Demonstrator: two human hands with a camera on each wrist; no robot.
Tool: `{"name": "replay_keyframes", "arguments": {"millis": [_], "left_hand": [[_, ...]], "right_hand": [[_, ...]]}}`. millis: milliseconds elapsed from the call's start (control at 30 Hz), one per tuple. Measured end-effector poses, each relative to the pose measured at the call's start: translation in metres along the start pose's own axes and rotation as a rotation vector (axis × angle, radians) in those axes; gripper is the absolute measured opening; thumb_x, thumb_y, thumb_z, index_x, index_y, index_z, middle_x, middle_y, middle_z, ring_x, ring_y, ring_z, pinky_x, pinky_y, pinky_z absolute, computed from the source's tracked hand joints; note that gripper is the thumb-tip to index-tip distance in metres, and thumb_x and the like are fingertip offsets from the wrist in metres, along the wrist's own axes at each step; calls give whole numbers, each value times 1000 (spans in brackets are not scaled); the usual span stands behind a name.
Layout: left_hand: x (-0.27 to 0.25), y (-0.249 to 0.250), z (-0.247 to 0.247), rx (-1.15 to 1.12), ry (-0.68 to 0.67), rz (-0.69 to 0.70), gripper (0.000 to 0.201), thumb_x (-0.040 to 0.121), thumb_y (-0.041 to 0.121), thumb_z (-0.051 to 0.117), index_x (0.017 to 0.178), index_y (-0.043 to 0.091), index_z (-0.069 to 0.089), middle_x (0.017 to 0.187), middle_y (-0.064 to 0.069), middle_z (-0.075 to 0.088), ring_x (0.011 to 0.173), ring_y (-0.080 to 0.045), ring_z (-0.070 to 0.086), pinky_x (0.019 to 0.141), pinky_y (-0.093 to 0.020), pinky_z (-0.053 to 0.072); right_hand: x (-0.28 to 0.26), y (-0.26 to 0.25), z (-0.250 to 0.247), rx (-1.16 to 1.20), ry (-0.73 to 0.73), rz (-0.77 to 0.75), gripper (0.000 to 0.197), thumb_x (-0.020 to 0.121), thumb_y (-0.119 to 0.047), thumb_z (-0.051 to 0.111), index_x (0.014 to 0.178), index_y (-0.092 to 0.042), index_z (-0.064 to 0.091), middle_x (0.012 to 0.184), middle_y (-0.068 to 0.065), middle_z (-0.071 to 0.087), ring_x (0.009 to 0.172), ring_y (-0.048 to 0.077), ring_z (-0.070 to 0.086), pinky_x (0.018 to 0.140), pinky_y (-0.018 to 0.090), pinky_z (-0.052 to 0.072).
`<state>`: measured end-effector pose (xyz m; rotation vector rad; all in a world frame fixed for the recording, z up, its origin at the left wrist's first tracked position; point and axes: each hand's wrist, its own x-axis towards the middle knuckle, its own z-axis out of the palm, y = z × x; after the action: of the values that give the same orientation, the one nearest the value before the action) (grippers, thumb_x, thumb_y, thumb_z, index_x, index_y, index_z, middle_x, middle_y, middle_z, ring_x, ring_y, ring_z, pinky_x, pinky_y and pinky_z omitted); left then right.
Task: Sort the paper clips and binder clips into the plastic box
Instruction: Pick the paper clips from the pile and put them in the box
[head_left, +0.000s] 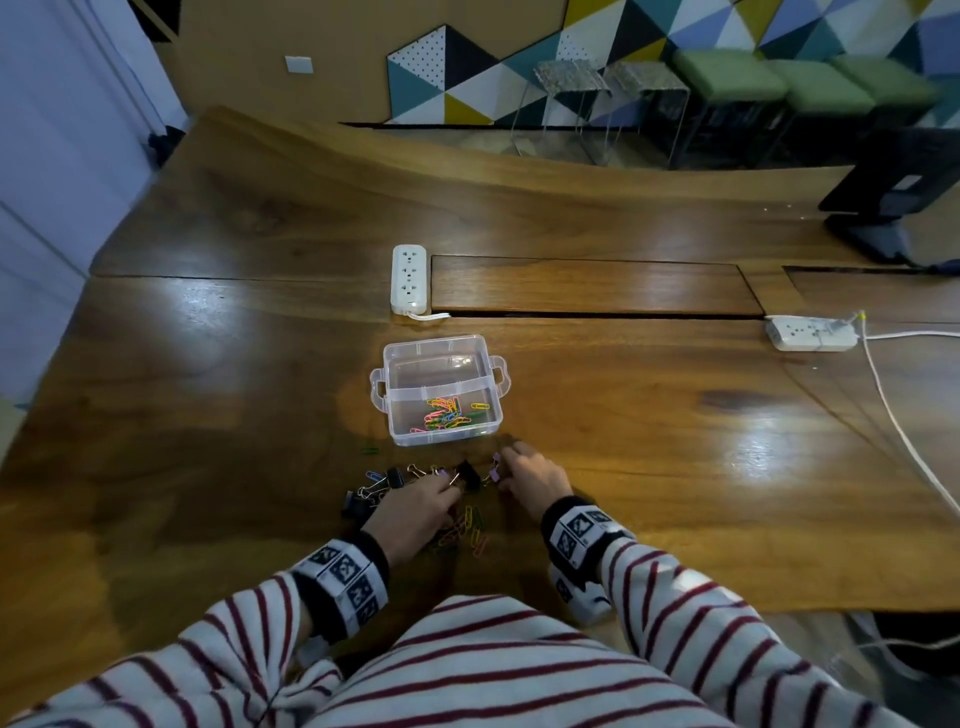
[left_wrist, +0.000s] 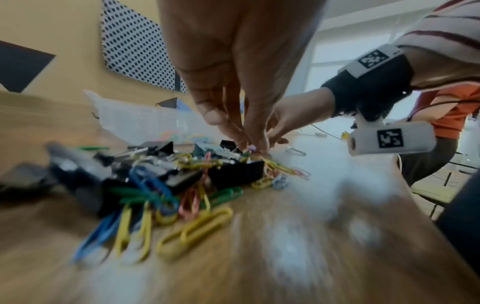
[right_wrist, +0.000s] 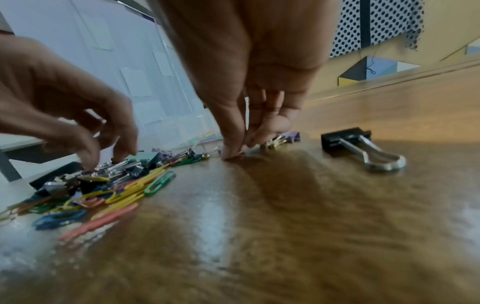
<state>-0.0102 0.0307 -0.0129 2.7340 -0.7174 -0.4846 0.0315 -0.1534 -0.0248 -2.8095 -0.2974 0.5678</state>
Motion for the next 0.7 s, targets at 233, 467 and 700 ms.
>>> {"name": "replay_keyframes", "arguments": {"millis": [233, 467, 700], "left_hand": [[-41, -15, 27, -74, -7, 110, 37, 65, 19, 81, 99, 16, 67, 93, 0, 69, 72, -5, 66, 62, -9, 51], [-35, 4, 32, -44, 31, 81, 46, 80, 14, 66, 124, 10, 53, 122, -7, 59, 108, -16, 59, 84, -19, 52], [-12, 12, 28, -19, 15, -10, 43, 89, 15, 51, 130, 8, 41, 129, -9, 45, 121, -22, 43, 94, -30, 48]], "right_hand": [[-14, 5, -7, -99, -96, -61, 23, 90, -13, 48, 113, -10, 48, 117, 11, 58, 105, 29, 57, 84, 38, 47], [-28, -19, 13, -28, -281, -302, 44, 88, -6, 49, 129, -14, 37, 124, 14, 57, 109, 31, 57, 90, 43, 50], [-26, -13, 17, -6, -98, -266, 30, 90, -10, 47, 120, -7, 50, 124, 12, 49, 112, 27, 50, 93, 38, 48]]}}
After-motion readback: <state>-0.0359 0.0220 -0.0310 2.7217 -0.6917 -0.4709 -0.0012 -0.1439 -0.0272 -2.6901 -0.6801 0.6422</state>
